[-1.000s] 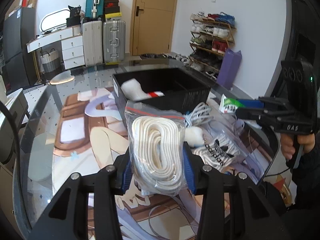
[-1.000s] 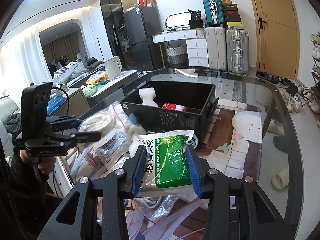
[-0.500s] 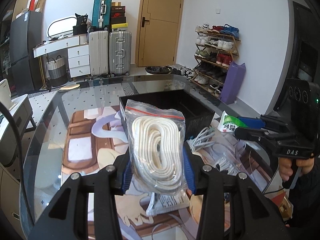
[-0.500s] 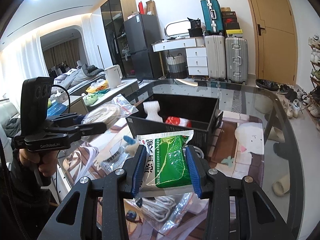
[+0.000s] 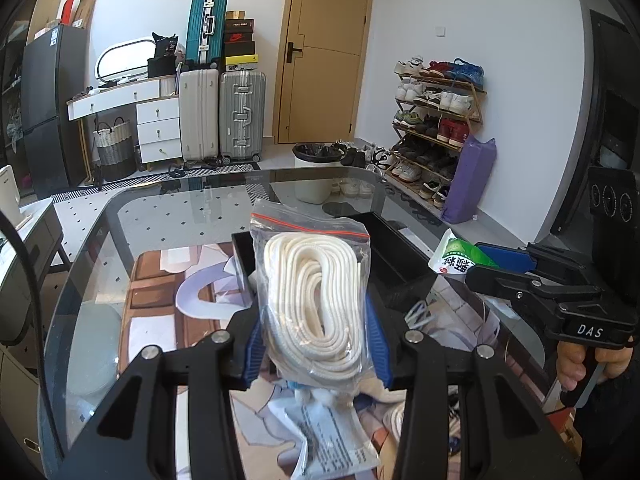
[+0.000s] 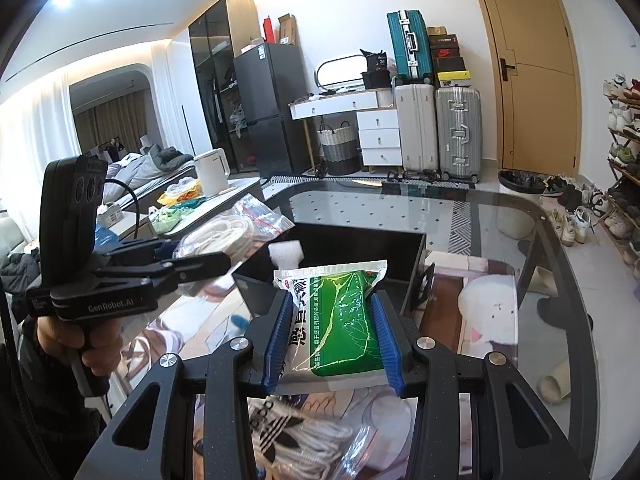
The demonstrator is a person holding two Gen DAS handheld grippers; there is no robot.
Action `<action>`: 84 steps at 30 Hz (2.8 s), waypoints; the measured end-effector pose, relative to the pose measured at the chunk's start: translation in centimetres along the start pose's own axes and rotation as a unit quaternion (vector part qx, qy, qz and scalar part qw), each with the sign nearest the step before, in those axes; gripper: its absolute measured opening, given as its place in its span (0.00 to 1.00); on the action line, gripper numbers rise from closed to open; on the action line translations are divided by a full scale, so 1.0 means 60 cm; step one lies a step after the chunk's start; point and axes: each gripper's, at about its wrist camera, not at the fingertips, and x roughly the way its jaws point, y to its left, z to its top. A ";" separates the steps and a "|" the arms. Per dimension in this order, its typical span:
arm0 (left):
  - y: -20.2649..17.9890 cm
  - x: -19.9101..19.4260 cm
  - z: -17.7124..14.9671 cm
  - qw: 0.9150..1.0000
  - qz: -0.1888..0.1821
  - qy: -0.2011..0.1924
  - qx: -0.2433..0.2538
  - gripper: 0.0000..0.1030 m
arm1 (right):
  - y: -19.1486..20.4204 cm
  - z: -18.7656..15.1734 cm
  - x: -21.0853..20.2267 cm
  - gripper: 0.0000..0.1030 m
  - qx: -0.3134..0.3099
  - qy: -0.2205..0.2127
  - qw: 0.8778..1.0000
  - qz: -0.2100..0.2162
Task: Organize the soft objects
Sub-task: 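Carry the rope bag and green packet with both tools over the black box, then lower the green packet and rope bag into the box and open both tools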
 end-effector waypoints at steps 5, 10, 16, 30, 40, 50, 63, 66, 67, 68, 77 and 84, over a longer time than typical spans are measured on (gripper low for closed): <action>-0.002 0.021 0.011 1.000 -0.001 0.001 0.003 0.41 | -0.003 0.018 0.016 0.40 0.001 0.000 1.000 -0.002; 0.002 0.044 0.020 1.000 0.002 0.003 0.000 0.41 | -0.010 0.031 0.039 0.40 0.004 0.004 1.000 -0.004; 0.008 0.070 0.025 1.000 0.004 0.013 -0.010 0.41 | -0.014 0.044 0.069 0.40 0.006 0.014 1.000 -0.007; 0.007 0.117 0.034 0.999 0.009 0.036 0.002 0.41 | -0.033 0.058 0.140 0.40 0.005 0.046 0.999 -0.006; 0.000 0.145 0.022 0.998 0.013 0.064 0.022 0.41 | -0.048 0.055 0.169 0.40 -0.009 0.065 0.998 -0.019; -0.004 0.149 0.022 0.996 0.018 0.072 0.050 0.41 | -0.042 0.044 0.200 0.40 -0.022 0.090 0.995 -0.022; 0.008 0.138 0.018 0.995 0.006 0.074 0.065 0.41 | -0.009 0.026 0.198 0.40 -0.026 0.094 0.995 -0.007; 0.006 0.135 0.019 0.995 0.010 0.073 0.067 0.42 | -0.008 0.026 0.194 0.45 -0.027 0.092 0.995 -0.006; 0.006 0.134 0.020 0.995 0.010 0.074 0.066 0.42 | -0.008 0.028 0.189 0.49 -0.028 0.091 0.995 -0.011; 0.004 0.130 0.020 0.995 0.008 0.074 0.064 0.47 | -0.008 0.028 0.181 0.51 -0.029 0.088 0.996 -0.012; 0.008 0.065 0.017 0.999 -0.002 0.040 0.034 0.92 | -0.025 0.033 0.079 0.96 -0.004 0.044 0.999 -0.030; 0.007 0.022 -0.004 0.999 0.012 0.025 0.026 1.00 | -0.040 0.003 0.028 0.99 0.013 0.046 0.998 -0.043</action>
